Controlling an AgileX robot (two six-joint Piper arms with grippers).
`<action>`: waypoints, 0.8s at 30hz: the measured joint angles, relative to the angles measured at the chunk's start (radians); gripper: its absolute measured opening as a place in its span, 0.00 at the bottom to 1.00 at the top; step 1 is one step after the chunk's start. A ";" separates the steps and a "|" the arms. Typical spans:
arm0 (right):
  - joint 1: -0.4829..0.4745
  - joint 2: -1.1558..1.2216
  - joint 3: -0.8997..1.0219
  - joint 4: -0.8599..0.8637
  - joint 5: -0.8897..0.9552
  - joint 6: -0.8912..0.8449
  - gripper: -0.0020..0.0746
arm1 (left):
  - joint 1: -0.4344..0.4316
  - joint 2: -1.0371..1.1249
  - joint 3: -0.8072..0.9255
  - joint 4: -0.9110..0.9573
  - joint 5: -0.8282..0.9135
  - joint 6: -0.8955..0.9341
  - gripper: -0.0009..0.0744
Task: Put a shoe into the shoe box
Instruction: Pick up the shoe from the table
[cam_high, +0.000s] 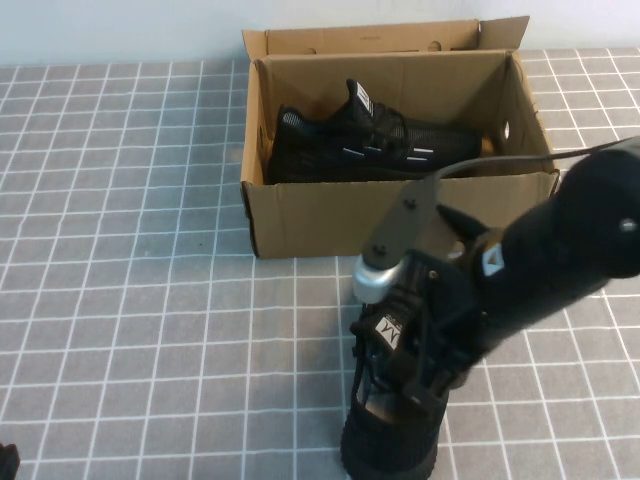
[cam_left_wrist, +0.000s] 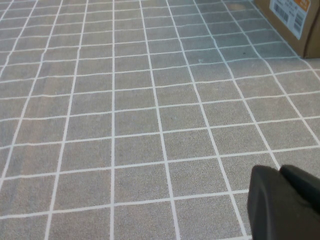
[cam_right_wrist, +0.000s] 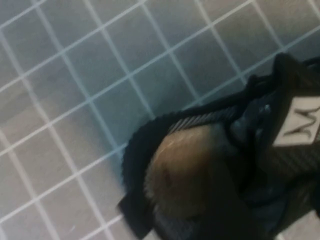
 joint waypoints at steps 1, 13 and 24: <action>0.000 0.012 -0.002 -0.006 -0.013 -0.002 0.48 | 0.000 0.000 0.000 0.000 0.000 0.000 0.01; 0.001 0.143 -0.008 -0.127 -0.161 -0.006 0.63 | 0.000 0.000 0.000 0.000 0.000 0.000 0.01; 0.002 0.181 -0.017 -0.230 -0.199 -0.006 0.57 | 0.000 0.000 0.000 0.000 0.000 0.000 0.01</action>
